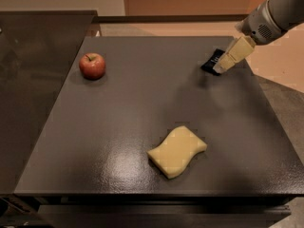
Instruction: Move rxbar blueberry near sponge
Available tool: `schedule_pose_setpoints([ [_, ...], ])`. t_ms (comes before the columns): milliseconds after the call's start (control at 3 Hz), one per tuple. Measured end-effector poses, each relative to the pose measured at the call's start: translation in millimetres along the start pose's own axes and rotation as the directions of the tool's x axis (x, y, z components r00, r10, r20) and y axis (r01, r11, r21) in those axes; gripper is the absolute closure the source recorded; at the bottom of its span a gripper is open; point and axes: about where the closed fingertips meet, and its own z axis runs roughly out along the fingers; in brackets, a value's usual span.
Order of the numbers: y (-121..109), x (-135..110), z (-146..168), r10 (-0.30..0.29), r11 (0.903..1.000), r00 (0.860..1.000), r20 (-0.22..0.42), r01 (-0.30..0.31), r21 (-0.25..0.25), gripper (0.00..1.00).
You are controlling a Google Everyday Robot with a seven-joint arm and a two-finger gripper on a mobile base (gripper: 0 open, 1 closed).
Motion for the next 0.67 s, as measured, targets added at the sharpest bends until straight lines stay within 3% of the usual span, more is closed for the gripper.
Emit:
schedule_pose_setpoints([
  [667, -14.2, 12.9, 5.1, 0.045, 0.9985, 0.997, 0.055, -0.047, 0.028, 0.0],
])
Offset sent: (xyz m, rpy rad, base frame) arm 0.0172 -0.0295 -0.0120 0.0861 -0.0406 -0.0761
